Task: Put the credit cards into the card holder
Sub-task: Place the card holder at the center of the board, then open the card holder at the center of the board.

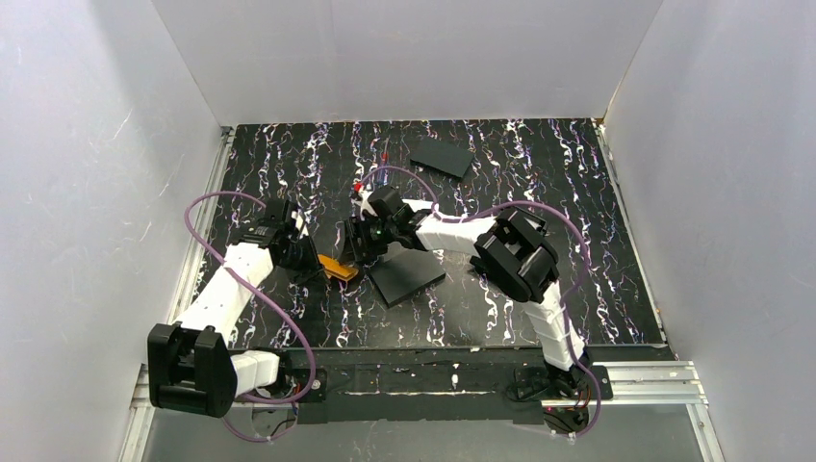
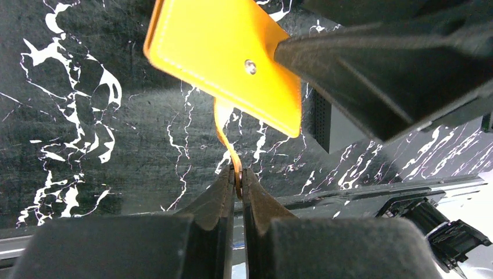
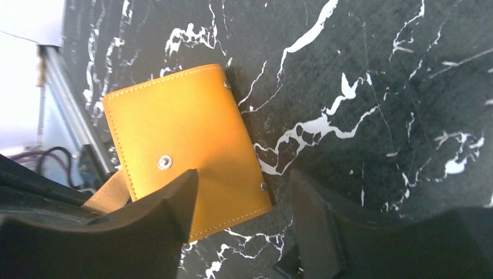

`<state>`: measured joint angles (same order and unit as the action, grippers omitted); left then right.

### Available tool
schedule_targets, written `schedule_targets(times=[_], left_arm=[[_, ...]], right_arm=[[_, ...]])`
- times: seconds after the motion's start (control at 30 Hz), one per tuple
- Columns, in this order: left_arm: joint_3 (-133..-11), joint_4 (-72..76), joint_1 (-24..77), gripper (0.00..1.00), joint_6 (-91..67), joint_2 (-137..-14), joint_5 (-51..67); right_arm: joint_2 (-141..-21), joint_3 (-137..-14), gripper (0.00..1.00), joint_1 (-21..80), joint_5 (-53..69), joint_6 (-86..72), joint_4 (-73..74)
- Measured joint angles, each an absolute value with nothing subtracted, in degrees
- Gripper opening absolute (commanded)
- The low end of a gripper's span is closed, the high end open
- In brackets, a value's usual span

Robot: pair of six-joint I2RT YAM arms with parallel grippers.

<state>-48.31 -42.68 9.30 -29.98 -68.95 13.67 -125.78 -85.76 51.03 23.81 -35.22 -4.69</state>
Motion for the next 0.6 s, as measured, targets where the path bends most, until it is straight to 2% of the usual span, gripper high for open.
schedule_targets(times=[0.1,0.37,0.4,0.5,0.6], left_arm=[[-48.3,-42.2,8.7,0.00,-29.3,-69.2,14.5],[-48.3,-42.1,8.0,0.00,-27.8,-67.6,15.0],[-48.3,-42.0,8.0,0.00,-27.7,-67.6,15.1],[-48.3,-42.0,8.0,0.00,-27.5,-67.6,15.1],[-48.3,-42.0,8.0,0.00,-27.4,-67.6,15.3]], right_arm=[[-124.1,-86.4,0.81,52.1,20.1,-29.6,-0.2],[-115.8,-82.5,0.86,52.8,20.1,-18.1,2.9],[-115.2,-82.3,0.86,52.9,20.4,-17.2,2.7],[-114.6,-82.1,0.75,53.0,21.5,-15.2,2.2],[-115.0,-82.3,0.71,53.6,22.4,-14.6,2.3]])
